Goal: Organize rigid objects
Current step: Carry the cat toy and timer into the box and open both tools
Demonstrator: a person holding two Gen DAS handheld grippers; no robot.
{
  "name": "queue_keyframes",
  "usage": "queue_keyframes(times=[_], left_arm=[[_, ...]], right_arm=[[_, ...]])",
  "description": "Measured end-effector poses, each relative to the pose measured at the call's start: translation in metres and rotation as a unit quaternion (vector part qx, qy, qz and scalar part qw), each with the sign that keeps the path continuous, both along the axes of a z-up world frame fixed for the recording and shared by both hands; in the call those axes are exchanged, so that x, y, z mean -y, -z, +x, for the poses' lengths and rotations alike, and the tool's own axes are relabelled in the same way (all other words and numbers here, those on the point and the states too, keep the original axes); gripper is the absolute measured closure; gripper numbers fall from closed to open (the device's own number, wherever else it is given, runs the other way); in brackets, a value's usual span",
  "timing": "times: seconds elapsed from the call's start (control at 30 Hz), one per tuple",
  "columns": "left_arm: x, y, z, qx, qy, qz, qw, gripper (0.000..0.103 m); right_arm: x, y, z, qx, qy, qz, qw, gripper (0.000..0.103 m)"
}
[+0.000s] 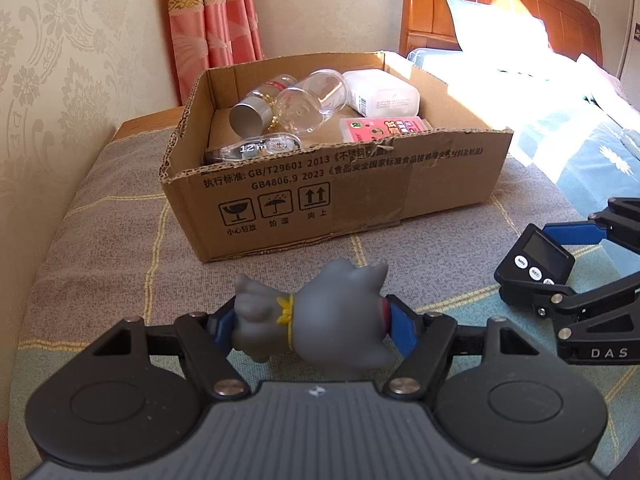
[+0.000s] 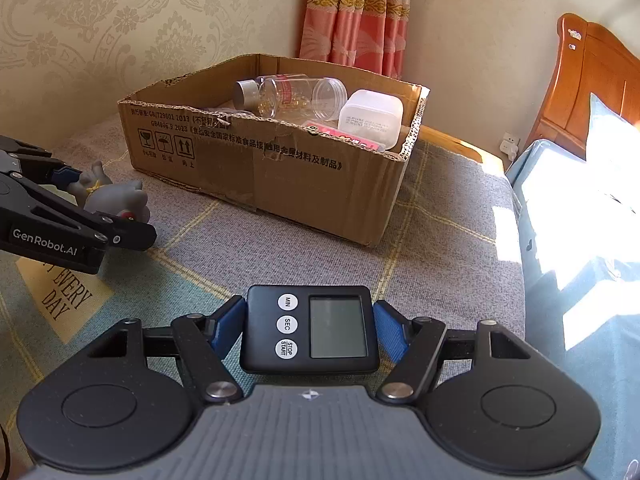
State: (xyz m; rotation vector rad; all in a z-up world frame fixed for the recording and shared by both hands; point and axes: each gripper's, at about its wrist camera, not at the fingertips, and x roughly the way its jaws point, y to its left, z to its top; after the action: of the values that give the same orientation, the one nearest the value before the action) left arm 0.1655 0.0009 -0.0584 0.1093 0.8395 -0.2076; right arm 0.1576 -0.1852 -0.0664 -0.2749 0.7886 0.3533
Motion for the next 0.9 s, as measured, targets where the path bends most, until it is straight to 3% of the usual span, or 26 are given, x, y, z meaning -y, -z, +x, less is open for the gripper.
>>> queue_keyframes(times=[0.27, 0.5, 0.63, 0.8, 0.83, 0.9], left_arm=[[-0.002, -0.041, -0.004, 0.036, 0.019, -0.007, 0.9991, 0.031], [0.003, -0.077, 0.024, 0.083, 0.016, -0.009, 0.9964, 0.031], [0.006, -0.078, 0.052, 0.092, 0.006, 0.009, 0.9957, 0.031], [0.003, -0.06, 0.092, 0.081, -0.024, 0.033, 0.9959, 0.029], [0.0, -0.054, 0.098, 0.083, -0.033, 0.037, 0.9953, 0.027], [-0.004, -0.052, 0.098, 0.09, -0.045, 0.032, 0.9944, 0.009]], right_arm=[[0.001, -0.036, -0.007, 0.03, -0.025, 0.002, 0.999, 0.029], [-0.002, -0.067, 0.001, 0.057, -0.043, 0.013, 0.997, 0.029], [-0.002, -0.08, 0.016, 0.065, -0.04, 0.017, 0.997, 0.029], [-0.002, -0.088, 0.033, 0.06, -0.038, 0.033, 0.997, 0.029], [-0.003, -0.089, 0.035, 0.06, -0.038, 0.033, 0.997, 0.029], [-0.007, -0.09, 0.04, 0.062, -0.038, 0.026, 0.997, 0.029]])
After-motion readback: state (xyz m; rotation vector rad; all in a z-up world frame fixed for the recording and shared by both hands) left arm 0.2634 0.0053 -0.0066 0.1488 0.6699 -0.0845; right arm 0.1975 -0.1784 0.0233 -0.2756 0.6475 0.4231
